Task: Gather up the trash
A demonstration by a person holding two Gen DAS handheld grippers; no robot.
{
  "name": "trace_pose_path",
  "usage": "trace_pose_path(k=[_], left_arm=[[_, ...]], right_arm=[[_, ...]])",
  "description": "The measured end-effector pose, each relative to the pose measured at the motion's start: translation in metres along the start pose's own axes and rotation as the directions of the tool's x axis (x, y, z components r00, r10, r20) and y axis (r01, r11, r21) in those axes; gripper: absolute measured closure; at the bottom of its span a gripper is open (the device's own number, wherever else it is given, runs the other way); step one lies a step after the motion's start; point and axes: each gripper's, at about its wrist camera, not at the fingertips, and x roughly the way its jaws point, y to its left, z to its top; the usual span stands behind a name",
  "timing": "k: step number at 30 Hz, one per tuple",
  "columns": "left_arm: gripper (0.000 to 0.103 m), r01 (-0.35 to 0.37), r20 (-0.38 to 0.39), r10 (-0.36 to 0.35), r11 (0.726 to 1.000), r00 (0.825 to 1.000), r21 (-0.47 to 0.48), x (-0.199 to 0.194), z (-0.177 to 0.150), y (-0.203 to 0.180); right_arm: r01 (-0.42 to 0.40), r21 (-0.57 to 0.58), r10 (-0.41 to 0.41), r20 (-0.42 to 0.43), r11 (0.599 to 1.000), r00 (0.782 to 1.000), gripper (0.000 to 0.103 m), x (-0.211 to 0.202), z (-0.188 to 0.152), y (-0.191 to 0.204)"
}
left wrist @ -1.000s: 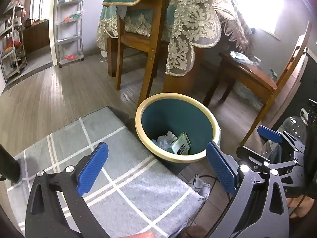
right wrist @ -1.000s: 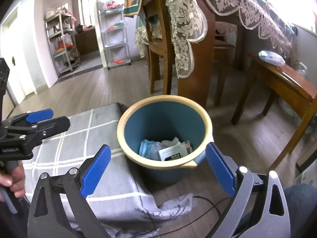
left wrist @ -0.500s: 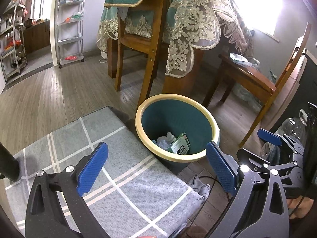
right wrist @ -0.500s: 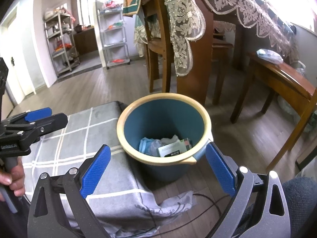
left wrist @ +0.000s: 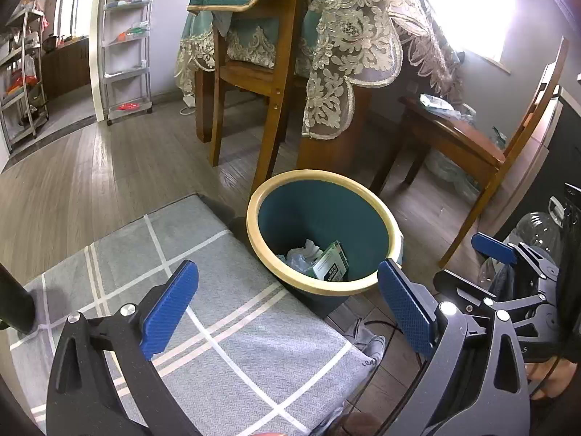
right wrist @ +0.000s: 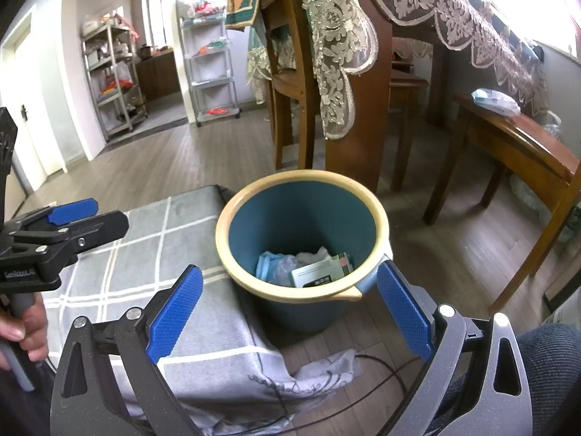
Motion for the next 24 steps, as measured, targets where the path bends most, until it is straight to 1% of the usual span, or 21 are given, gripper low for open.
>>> trace_pose_path(k=[18,24], left_arm=[[0.006,0.000,0.000,0.000,1.000,1.000,-0.003,0.0009,0.0002,0.0002],[0.006,0.011,0.010,-0.011,1.000,1.000,-0.002,0.0004,-0.0002,-0.0014]], right_arm=[[-0.001,0.002,0.001,0.001,1.000,1.000,0.007,-0.0001,0.0001,-0.0003],[-0.001,0.001,0.001,-0.001,1.000,1.000,0.007,0.0007,0.0005,-0.0004]])
